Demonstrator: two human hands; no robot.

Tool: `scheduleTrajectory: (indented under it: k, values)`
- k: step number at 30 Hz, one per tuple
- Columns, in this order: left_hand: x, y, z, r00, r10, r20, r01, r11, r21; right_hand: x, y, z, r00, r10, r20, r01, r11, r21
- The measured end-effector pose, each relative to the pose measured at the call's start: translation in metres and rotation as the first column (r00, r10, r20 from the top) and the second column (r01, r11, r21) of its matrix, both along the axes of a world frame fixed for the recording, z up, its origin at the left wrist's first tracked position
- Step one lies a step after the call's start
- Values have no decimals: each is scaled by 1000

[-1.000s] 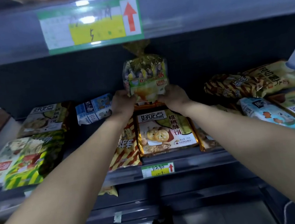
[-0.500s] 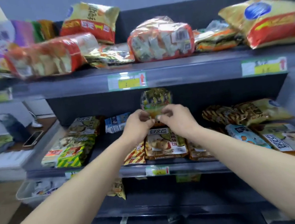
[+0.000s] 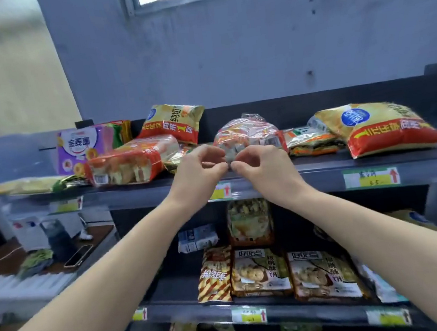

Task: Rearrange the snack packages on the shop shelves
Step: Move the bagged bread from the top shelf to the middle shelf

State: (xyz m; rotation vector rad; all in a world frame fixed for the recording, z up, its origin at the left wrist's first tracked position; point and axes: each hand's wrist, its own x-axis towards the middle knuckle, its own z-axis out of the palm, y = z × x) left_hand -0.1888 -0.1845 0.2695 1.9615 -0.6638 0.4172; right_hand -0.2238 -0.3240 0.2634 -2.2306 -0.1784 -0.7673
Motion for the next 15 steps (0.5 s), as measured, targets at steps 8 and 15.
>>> scheduleTrajectory:
  k: [8, 15]
  values:
    - [55, 34, 49, 994, 23, -107, -25, 999, -20, 53, 5, 63, 982, -180, 56, 180, 984, -8]
    - [104, -4, 63, 918, -52, -394, 86, 994, 71, 90, -23, 72, 818, -357, -451, 413, 911, 27]
